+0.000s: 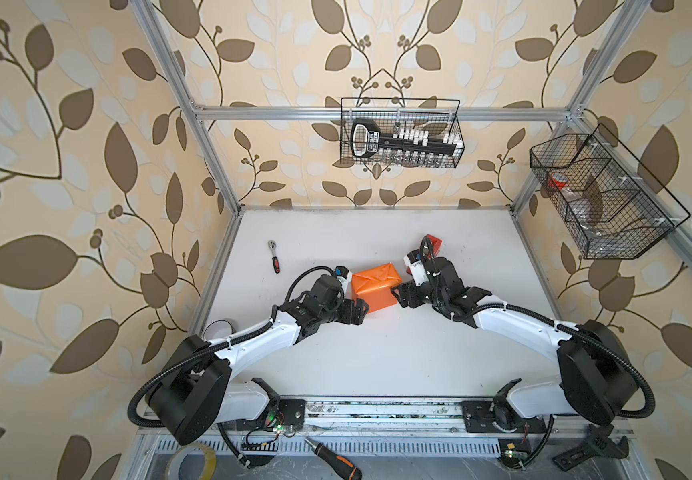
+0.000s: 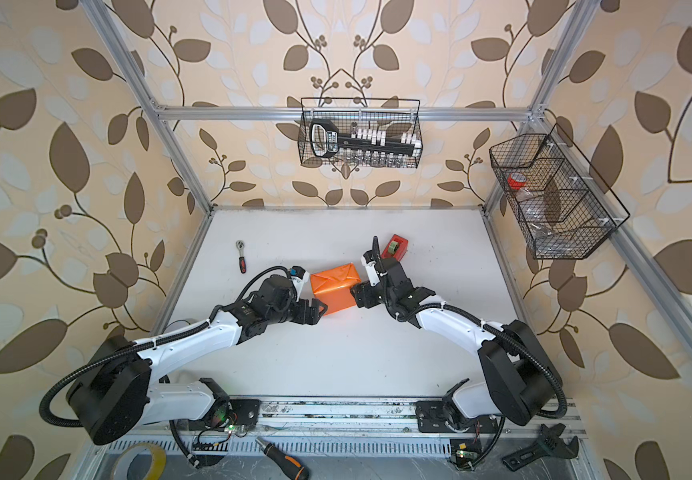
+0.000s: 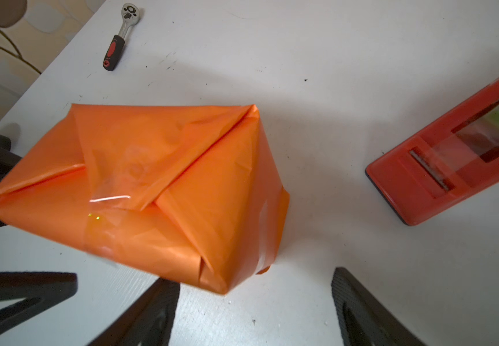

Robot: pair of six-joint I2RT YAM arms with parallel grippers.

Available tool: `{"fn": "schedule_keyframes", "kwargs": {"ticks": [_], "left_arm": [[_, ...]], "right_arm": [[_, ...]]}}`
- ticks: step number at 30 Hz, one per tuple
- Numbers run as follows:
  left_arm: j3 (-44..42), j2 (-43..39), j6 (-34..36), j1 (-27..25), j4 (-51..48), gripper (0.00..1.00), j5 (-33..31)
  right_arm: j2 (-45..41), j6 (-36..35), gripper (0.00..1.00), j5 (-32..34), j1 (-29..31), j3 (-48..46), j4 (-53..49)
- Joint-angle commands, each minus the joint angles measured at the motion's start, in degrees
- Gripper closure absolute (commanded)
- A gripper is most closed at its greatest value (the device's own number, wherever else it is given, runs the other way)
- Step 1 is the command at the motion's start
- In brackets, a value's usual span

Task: Wrap the gift box in paper

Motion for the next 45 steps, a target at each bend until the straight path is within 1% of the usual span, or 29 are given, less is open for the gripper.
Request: {"fn": "schedule_keyframes", "kwargs": {"ticks": [1,7,9,11,14,17,19,22,24,27,30,32,33,36,39,41,44,45], "left_arm": [[5.05,1.65,1.02,2.31,2.09,0.09,-3.62],[11.82,7.43,-0.34,8.35,1.29,0.12,0.29],[14.17,11.41,-0.73,10.05,1.14,0.12,1.43],[16.09,12.99,-1.52,11.48,0.95,0.12,3.31],[17.02,12.05,-1.70,12.18,0.61,0.12,5.47],[14.62,7.30,-1.12,12.16,0.91,0.12,4.38],[12.17,2.74,-0.40,12.50,1.34,0.10,1.51],[7.86,-4.07,1.66,13.48,1.85,0.06,-6.24],[4.46,-8.71,3.18,14.42,2.97,0.04,-13.31],[-0.46,-14.42,5.29,16.04,5.11,0.01,-23.53],[-4.74,-17.65,7.53,17.78,8.14,0.01,-32.04],[-7.07,-17.51,10.01,19.29,11.08,0.01,-34.76],[-8.04,-16.68,11.28,20.37,12.60,0.01,-35.17],[-9.80,-11.89,15.32,22.90,17.64,0.01,-32.86],[-11.11,-6.06,20.17,23.92,22.69,0.01,-28.14],[-11.49,-2.85,20.98,24.55,24.67,0.01,-25.64],[-12.64,0.48,21.13,26.26,29.05,0.01,-19.71],[-12.83,1.49,21.34,26.60,30.13,0.01,-19.02]], "right_arm": [[1.48,-0.58,0.19,0.31,-0.58,3.59,1.15],[7.16,1.86,0.20,0.89,-2.18,10.09,1.76],[10.13,2.97,0.21,0.96,-2.83,12.81,1.65],[12.11,3.53,0.22,-0.30,-3.43,15.32,1.21],[11.22,3.24,0.22,-0.42,-3.82,15.78,0.12],[6.52,1.99,0.22,2.49,-4.37,12.35,-0.12],[1.82,0.66,0.20,6.50,-5.03,9.39,-0.55],[-6.46,-1.36,0.16,15.92,-6.54,5.36,-2.04],[-12.01,-2.42,0.12,23.50,-7.84,1.97,-2.15],[-18.78,-4.03,0.02,34.08,-10.28,-3.65,0.76],[-23.34,-3.98,0.00,38.90,-14.66,-8.48,2.88],[-25.37,-3.92,0.00,40.96,-17.77,-12.17,5.69],[-26.28,-4.00,0.00,41.78,-19.30,-14.45,7.52],[-27.88,-3.08,0.00,40.90,-23.39,-20.93,14.52],[-26.89,-3.83,0.00,38.68,-25.33,-26.31,21.82],[-24.82,-4.77,0.00,37.30,-25.48,-29.02,25.98],[-21.19,-5.79,0.00,34.16,-25.53,-32.94,33.84],[-19.81,-6.77,0.00,34.10,-25.61,-33.61,37.03]]}}
